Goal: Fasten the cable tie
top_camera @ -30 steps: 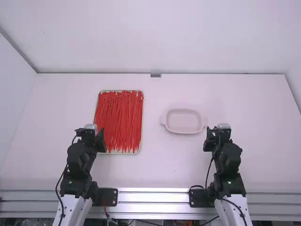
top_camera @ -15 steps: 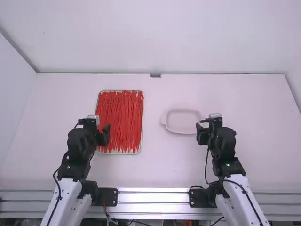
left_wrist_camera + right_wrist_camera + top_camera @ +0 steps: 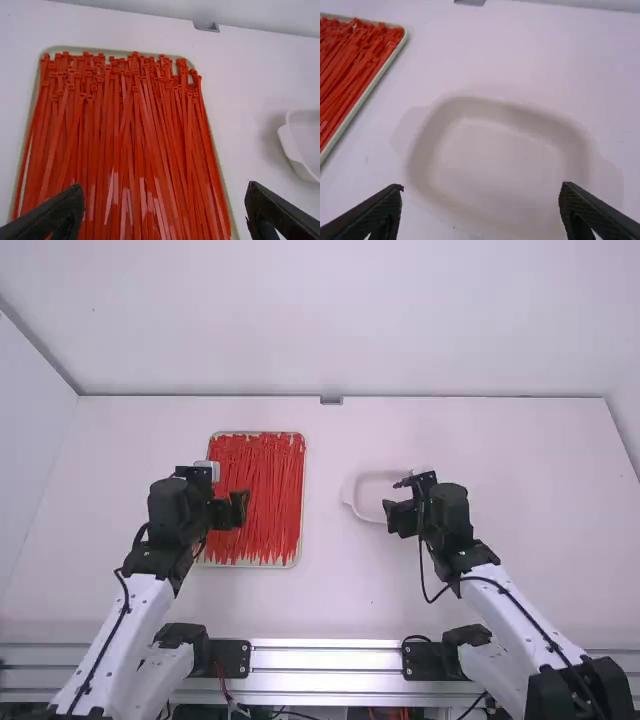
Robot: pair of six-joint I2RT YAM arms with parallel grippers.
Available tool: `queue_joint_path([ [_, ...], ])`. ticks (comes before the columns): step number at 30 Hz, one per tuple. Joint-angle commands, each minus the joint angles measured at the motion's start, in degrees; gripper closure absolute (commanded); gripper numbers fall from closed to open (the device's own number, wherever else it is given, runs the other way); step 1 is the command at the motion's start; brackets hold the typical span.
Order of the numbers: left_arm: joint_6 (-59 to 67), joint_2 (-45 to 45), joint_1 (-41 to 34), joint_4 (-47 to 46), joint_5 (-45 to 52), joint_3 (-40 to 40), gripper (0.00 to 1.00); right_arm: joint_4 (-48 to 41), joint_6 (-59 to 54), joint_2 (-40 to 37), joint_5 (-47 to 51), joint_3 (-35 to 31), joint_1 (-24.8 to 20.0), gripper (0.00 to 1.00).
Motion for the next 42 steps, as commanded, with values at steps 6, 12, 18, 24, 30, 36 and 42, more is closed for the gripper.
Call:
queue_joint_path([
  [6, -1.29, 5.22, 0.87, 0.11, 1.73, 4.32, 0.06, -0.9, 0.22, 6.43, -0.94, 4.54, 1.85, 0.07],
  [12, -1.26, 7.66, 0.97, 0.05, 0.38, 5.75, 0.02, -2.54, 0.77, 9.24, -2.16, 5.77, 2.62, 0.03],
  [18, -0.48, 8.59, 0.94, -0.7, 0.72, 6.29, 0.01, -4.44, 5.4, 9.09, -2.25, 6.21, 3.56, 0.02],
  [24, -0.09, 8.59, 0.94, 0.79, 0.63, 6.29, 0.01, -6.16, 5.22, 7.28, -2.23, 6.21, 3.48, 0.02],
  [30, -0.22, 8.59, 0.94, 2.56, -0.98, 6.62, 0.01, -7.17, 4.61, 6.19, -2.47, 6.21, 3.48, 0.02],
  [36, -0.11, 11.72, 0.94, 0.7, -2.14, 12.44, 0.01, -7.56, 4.55, 5.62, -2.21, 6.21, 3.48, 0.02],
  [42, 0.74, 18.64, 0.92, -4.07, -2.12, 20.72, 0.01, -6.91, 4.63, 5.64, -1.22, 6.21, 3.48, 0.02],
])
